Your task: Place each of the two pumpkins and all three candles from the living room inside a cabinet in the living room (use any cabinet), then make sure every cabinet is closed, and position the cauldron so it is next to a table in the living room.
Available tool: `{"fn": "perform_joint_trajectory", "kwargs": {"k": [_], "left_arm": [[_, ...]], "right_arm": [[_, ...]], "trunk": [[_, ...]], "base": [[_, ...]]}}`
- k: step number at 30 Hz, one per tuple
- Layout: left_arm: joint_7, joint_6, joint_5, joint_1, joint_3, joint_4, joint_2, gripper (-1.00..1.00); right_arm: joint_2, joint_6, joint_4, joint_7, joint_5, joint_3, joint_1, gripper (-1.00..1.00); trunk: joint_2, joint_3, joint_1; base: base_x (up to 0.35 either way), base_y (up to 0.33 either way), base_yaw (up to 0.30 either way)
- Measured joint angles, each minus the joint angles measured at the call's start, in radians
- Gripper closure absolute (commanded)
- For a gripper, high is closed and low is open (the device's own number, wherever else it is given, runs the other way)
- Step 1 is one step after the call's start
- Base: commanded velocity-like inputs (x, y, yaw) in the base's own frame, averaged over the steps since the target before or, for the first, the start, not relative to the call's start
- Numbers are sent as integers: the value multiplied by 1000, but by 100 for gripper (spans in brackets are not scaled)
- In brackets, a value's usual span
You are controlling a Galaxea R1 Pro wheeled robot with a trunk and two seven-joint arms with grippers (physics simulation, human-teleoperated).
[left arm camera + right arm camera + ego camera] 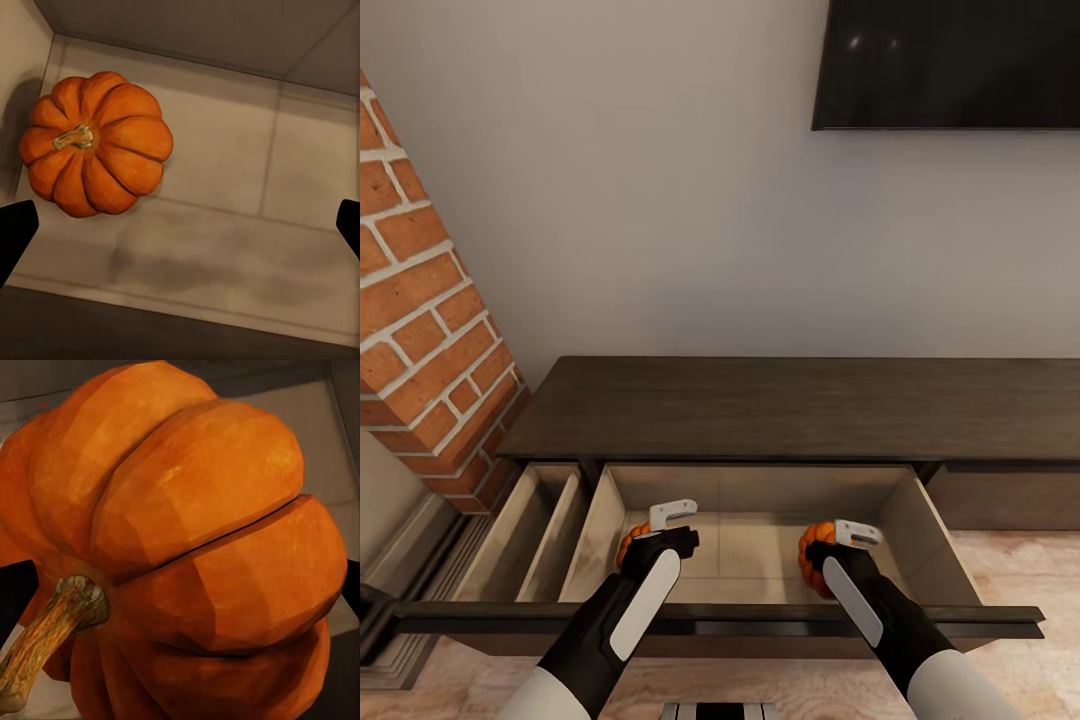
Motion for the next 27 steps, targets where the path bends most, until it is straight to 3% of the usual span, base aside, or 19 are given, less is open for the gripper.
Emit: {"fn": "perform_joint_trajectory", "kwargs": {"k": [8, 14, 15, 27], "left_arm": [[0, 0, 4, 0, -2, 0, 0, -100], [0, 0, 4, 0, -2, 0, 0, -100], [0, 0, 4, 0, -2, 0, 0, -100], [0, 0, 4, 0, -2, 0, 0, -100]], "right_arm": [[0, -98, 2, -63, 3, 1, 0, 100], [0, -109, 29, -75, -2, 1, 0, 100], [0, -107, 33, -75, -4, 1, 0, -100], [0, -115, 37, -74, -4, 1, 0, -100]], "trunk": [[0, 0, 0], [0, 0, 0], [0, 0, 0], [0, 0, 0]], "base": [[0, 0, 0], [0, 0, 0], [0, 0, 0], [0, 0, 0]]}}
